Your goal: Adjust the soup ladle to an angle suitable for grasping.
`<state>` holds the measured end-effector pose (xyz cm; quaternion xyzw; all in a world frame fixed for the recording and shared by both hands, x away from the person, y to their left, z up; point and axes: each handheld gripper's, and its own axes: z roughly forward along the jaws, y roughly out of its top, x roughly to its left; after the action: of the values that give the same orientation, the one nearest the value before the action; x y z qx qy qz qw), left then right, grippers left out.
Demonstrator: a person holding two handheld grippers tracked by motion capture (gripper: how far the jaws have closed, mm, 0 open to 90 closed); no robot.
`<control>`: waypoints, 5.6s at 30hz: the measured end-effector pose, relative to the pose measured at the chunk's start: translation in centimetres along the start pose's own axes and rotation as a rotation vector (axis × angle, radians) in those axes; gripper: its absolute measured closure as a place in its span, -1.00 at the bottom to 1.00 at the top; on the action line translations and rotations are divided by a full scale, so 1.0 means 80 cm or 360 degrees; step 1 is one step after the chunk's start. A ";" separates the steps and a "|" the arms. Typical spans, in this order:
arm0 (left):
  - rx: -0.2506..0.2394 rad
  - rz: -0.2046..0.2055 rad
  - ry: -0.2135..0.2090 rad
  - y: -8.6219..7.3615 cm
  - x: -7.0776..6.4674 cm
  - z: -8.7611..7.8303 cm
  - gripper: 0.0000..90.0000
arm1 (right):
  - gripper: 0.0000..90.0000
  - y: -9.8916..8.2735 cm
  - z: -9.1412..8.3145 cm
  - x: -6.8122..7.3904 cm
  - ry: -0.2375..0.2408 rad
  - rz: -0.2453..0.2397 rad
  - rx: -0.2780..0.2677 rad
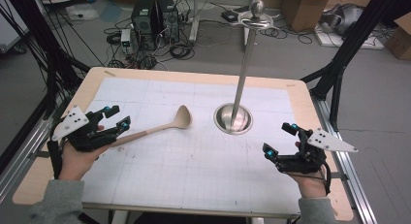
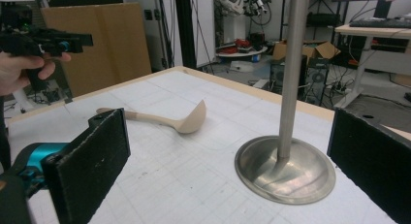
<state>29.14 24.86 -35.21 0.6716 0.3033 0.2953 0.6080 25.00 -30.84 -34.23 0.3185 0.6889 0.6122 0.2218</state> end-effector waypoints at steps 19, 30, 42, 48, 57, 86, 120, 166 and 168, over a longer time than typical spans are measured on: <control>0.0212 -0.0141 0.0008 -0.023 0.023 0.058 0.99 | -1.00 0.004 0.007 0.006 0.0068 -0.0032 0.0036; 0.0466 -0.0094 0.0027 -0.041 0.025 0.124 0.99 | -1.00 0.004 0.009 0.007 0.0085 -0.0021 0.0039; 0.0640 -0.0022 0.0018 -0.073 0.012 0.179 0.99 | -1.00 0.002 0.013 0.009 0.0134 -0.0026 0.0065; 0.0708 -0.0059 0.0034 -0.085 0.016 0.195 0.99 | -1.00 0.001 0.016 0.011 0.0153 -0.0042 0.0077; 0.0794 -0.0081 0.0035 -0.090 0.009 0.223 0.99 | -1.00 0.000 0.018 0.012 0.0160 -0.0040 0.0082; 0.1025 0.0118 0.0070 -0.095 -0.011 0.256 1.00 | -1.00 0.000 0.015 0.015 0.0154 -0.0064 0.0078; 0.0993 -0.0092 -0.0163 -0.101 -0.024 0.214 1.00 | -1.00 -0.005 0.020 0.016 0.0161 -0.0041 0.0112; 0.0970 0.0022 -0.0355 -0.110 -0.101 0.098 1.00 | -1.00 -0.009 0.029 0.015 0.0170 -0.0054 0.0147; 0.0965 0.0007 -0.0369 -0.111 -0.102 0.093 1.00 | -1.00 -0.009 0.029 0.015 0.0173 -0.0054 0.0149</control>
<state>29.19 14.53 -44.89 0.8520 0.3047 0.1145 0.4102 25.64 -28.43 -35.20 0.2830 0.7331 0.5919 0.1792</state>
